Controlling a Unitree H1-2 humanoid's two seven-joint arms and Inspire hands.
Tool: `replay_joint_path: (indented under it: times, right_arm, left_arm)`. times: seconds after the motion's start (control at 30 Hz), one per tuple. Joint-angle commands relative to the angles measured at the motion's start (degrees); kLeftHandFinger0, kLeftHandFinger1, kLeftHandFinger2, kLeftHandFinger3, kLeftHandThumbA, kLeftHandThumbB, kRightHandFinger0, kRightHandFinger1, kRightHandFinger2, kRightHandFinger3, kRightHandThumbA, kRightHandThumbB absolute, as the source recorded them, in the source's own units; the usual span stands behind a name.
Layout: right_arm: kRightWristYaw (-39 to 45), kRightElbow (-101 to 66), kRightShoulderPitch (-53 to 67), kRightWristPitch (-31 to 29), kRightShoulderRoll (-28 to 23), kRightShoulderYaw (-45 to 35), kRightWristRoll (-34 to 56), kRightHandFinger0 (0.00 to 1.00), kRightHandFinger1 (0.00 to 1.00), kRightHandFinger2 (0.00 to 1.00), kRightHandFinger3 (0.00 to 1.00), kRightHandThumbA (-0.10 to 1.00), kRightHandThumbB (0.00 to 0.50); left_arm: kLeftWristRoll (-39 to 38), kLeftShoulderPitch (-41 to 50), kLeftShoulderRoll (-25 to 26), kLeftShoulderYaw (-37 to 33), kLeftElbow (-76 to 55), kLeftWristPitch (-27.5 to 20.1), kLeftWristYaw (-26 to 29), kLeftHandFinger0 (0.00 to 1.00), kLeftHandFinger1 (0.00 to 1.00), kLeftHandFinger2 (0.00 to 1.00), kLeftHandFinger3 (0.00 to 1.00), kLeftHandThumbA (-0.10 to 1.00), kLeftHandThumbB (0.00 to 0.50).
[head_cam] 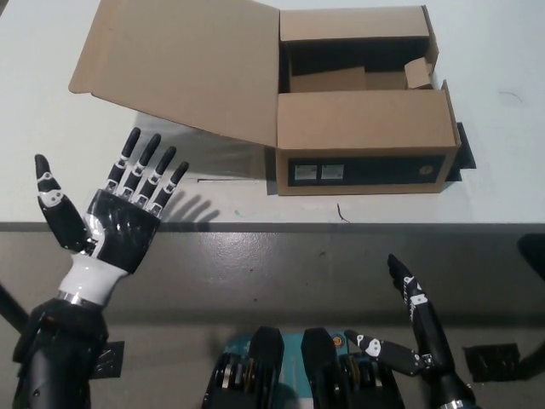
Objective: A small storge box is placed at the center of the table and the robot uses its left hand to push the lid and close it
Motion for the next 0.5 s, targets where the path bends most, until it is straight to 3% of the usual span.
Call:
replay_joint_path:
  times: [0.0,0.17,0.47]
  right_arm:
    - [-0.2,-1.2,-1.4,-3.1,-0.2,0.2,0.9,1.0,1.0,1.0,1.0,1.0,0.345]
    - [-0.2,-1.0,-1.5,-3.1,-0.1,0.1,1.1,1.0,1.0,1.0,1.0,1.0,0.344]
    - [-0.6,-0.8,-1.7,-3.1,0.0,0.2,0.8,1.0,1.0,1.0,1.0,1.0,0.353]
  left_arm:
    - [0.7,-2.8,0.0,-0.4,0.5,0.8,-1.4,1.0,1.0,1.0,1.0,1.0,0.389]
    - [2.1,-3.7,-0.1,-0.5,2.9,0.0,-1.6,1.0,1.0,1.0,1.0,1.0,0.357]
    - [3.8,-5.8,0.3,-0.3,8.5,-0.7,-3.2,1.0,1.0,1.0,1.0,1.0,0.393]
